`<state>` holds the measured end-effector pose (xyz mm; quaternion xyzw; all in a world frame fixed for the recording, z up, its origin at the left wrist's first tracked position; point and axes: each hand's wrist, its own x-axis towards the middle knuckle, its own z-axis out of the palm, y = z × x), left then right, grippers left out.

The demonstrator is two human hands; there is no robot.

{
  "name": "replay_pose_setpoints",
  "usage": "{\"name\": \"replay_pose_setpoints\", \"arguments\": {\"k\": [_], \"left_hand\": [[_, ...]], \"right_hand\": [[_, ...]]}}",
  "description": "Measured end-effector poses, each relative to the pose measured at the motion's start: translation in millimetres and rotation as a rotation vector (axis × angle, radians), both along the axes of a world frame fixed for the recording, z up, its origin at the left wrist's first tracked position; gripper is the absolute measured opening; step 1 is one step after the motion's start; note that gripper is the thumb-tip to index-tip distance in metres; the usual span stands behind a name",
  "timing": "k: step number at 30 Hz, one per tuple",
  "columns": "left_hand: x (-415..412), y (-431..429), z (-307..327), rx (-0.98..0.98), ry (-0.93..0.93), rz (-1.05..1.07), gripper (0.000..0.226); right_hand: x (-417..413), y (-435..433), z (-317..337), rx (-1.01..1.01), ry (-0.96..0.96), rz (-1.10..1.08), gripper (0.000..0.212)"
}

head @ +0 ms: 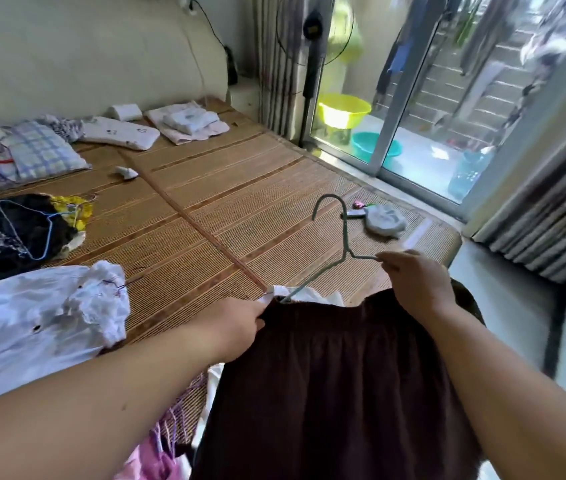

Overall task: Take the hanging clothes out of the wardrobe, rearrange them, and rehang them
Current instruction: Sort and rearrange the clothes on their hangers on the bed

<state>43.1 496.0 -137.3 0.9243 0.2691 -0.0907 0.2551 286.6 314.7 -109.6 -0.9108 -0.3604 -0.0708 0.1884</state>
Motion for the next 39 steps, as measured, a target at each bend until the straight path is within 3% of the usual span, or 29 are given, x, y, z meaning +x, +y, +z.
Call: {"name": "replay_pose_setpoints", "arguments": {"k": [10,15,19,23,25,30,35,37,39], "left_hand": [[250,-4,-127,-0.222,0.130,0.150,0.020],[323,5,-181,-0.249,0.208,0.255,0.011],[367,35,-226,-0.205,0.251,0.280,0.022],[401,69,-271,-0.146,0.256,0.355,0.017],[417,86,-294,-0.087,0.228,0.368,0.025],[444,120,-347,-0.045,0.251,0.465,0.029],[449,149,-387,-0.006,0.133,0.595,0.016],[449,147,-398,0.015,0.077,0.564,0.041],[446,136,-407,0.137,0.017,0.377,0.075]], "right_hand": [[262,46,-88,-0.399,0.085,0.067,0.024],[338,105,-133,-0.463,0.109,0.109,0.026],[378,153,-182,-0.522,0.051,0.147,0.027],[406,201,-238,-0.589,-0.028,0.172,0.027],[416,225,-266,-0.547,-0.018,0.147,0.026],[395,235,-336,-0.420,0.195,0.185,0.059],[346,195,-411,-0.640,0.404,0.211,0.088],[338,191,-429,-0.670,0.432,0.185,0.096],[335,194,-440,-0.664,0.442,0.152,0.099]]}}
